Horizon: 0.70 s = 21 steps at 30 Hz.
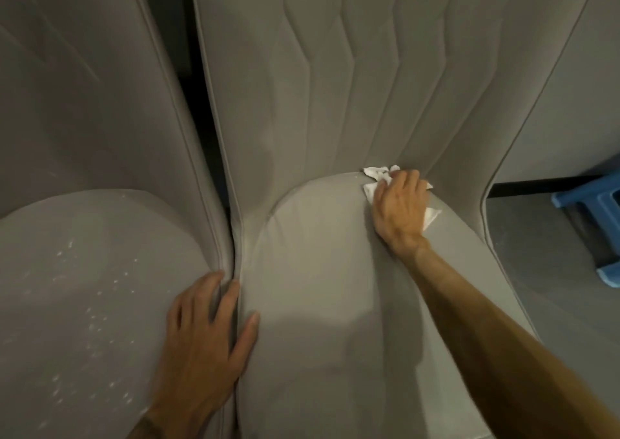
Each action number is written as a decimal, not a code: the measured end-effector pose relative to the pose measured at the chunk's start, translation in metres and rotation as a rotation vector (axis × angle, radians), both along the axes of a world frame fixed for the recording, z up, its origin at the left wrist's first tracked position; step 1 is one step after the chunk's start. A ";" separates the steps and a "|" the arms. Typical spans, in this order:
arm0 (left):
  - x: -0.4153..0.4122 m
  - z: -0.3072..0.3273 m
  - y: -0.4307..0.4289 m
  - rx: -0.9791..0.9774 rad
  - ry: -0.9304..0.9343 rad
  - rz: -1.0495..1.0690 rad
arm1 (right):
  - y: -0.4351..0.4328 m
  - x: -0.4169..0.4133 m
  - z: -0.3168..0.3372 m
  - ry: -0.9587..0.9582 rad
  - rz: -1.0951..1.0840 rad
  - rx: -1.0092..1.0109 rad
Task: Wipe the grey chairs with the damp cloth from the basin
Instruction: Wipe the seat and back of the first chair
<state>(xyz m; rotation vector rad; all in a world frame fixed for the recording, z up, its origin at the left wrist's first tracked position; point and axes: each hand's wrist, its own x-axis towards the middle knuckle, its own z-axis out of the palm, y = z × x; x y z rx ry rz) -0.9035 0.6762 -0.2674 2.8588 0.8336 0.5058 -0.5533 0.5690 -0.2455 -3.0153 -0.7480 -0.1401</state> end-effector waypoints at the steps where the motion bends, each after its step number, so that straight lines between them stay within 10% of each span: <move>1: 0.001 -0.001 -0.001 0.004 0.005 0.000 | 0.013 -0.006 -0.001 0.028 0.006 -0.007; 6: 0.000 -0.003 0.000 -0.025 0.027 0.001 | 0.007 -0.008 0.001 0.070 0.232 0.049; 21: -0.005 -0.009 0.003 -0.063 0.016 -0.007 | 0.012 -0.017 -0.003 0.042 0.037 0.207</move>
